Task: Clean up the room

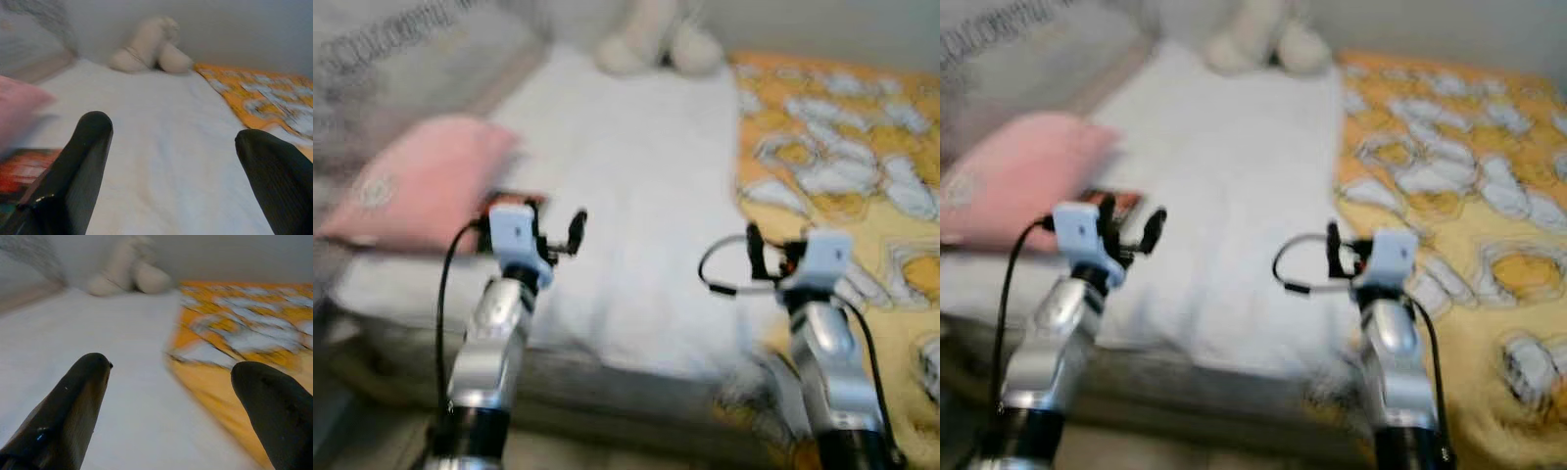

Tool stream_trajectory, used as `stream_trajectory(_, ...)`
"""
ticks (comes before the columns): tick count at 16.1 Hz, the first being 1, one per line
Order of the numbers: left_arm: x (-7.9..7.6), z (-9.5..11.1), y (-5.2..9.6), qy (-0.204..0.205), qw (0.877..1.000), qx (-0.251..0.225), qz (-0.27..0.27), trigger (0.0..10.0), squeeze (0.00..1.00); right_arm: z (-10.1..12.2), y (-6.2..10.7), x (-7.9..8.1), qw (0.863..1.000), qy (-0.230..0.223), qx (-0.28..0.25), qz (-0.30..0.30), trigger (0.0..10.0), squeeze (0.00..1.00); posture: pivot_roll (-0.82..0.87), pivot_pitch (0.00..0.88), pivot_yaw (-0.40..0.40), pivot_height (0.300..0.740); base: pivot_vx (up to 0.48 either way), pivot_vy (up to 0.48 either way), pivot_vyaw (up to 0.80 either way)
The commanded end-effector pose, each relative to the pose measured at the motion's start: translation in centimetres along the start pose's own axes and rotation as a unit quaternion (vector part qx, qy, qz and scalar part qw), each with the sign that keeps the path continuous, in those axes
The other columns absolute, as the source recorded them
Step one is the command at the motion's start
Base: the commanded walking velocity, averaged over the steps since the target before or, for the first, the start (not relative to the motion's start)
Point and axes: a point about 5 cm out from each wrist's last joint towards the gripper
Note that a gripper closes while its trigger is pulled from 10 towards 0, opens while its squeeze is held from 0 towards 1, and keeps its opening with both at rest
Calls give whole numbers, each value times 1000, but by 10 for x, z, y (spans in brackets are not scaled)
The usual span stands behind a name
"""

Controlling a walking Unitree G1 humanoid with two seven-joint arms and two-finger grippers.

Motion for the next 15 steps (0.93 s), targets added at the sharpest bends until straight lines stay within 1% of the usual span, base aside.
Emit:
stream_trajectory(1, -7, 4, -6, -16, 1000, -1, -18, 10000, 0, -1, 0, -3, 1000, -2, 0, -7, 10000, 0, -116, 0, 19, 740, 0, 0, -587)
stream_trajectory(5, -4, 8, -13, -35, 999, -1, -25, 10000, 0, -4, 5, -4, 1000, -2, -2, -15, 10000, 0, -130, 0, 27, 740, 0, 0, -600)
stream_trajectory(7, -4, 8, -13, -39, 999, 3, -33, 10000, 0, -6, 10, -4, 1000, -3, 0, -16, 10000, 0, -135, 0, 28, 740, 0, 0, -631)
stream_trajectory(9, -4, 3, -11, -39, 998, 15, -37, 10000, 0, -8, 13, -3, 1000, -3, 0, -13, 10000, 0, -131, 0, 31, 740, 0, 0, -663)
stream_trajectory(10, -4, 0, -10, -34, 999, 18, -36, 10000, 0, -9, 13, -4, 1000, -4, 1, -14, 10000, 0, -130, 0, 31, 740, 0, 0, -669)
stream_trajectory(11, -5, -2, -7, -14, 999, 18, -44, 10000, 0, -9, 14, -5, 1000, -6, 1, -15, 10000, 0, -129, 0, 29, 740, 0, 0, -669)
stream_trajectory(12, -4, -1, -5, 30, 998, 9, -55, 10000, 0, -11, 15, -7, 1000, -12, 3, -21, 10000, 0, -130, 0, 28, 740, 0, 0, -669)
stream_trajectory(14, 2, -2, -7, 19, 999, 4, -28, 10000, 0, -12, 16, -10, 999, -18, 1, -28, 10000, 0, -139, 0, 26, 740, 0, 0, -669)
stream_trajectory(15, 3, -3, -9, 23, 1000, 4, -13, 10000, 0, -12, 16, -14, 999, -27, -2, -35, 10000, 0, -144, 0, 26, 740, 0, 0, -675)
Point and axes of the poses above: a point about 5 cm out from each wrist's last joint towards the gripper, its own y axis pointing back from the gripper into the wrist, its own z axis along the axis of the wrist's last joint, x = y × z, and after that the axes turned 12 degrees about y, right-handed
